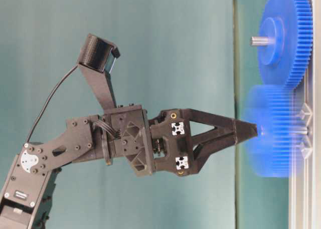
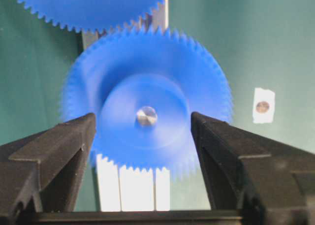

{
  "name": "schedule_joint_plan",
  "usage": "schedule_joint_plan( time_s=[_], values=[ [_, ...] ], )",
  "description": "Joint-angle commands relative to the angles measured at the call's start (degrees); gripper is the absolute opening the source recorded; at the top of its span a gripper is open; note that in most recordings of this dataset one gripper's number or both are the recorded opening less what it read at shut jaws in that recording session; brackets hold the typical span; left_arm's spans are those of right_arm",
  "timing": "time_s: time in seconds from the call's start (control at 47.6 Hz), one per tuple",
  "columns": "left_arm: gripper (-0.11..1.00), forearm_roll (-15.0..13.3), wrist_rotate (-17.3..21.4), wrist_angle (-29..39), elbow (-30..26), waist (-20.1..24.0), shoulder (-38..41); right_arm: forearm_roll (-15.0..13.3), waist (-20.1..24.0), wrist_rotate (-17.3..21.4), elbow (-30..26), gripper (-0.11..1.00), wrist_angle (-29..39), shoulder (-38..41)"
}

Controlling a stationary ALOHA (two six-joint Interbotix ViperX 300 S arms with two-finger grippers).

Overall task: Find the location of the shaft and insert the small gear.
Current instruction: 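Push the small blue gear onto the left shaft, meshing with the large gear, then open the left gripper and pull it back from the gear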

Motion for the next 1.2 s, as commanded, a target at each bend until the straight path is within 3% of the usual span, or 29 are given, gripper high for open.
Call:
schedule_joint_plan(
  time_s=[0.0, 0.799, 1.177],
  values=[
    [0.77, 0.3, -0.1, -0.2, -1.1, -0.1, -1.3, 0.0, -0.3, 0.9, -0.6, 0.02, -0.5, 0.4],
    [0.77, 0.3, -0.1, 0.1, -1.5, -0.2, -2.1, 0.0, -0.3, 1.8, -0.5, 0.02, -0.5, 0.4],
    [0.77, 0.3, -0.2, 0.1, -1.4, -0.9, -6.0, 0.0, -0.3, 1.8, -0.5, 0.02, -0.5, 0.4]
  ],
)
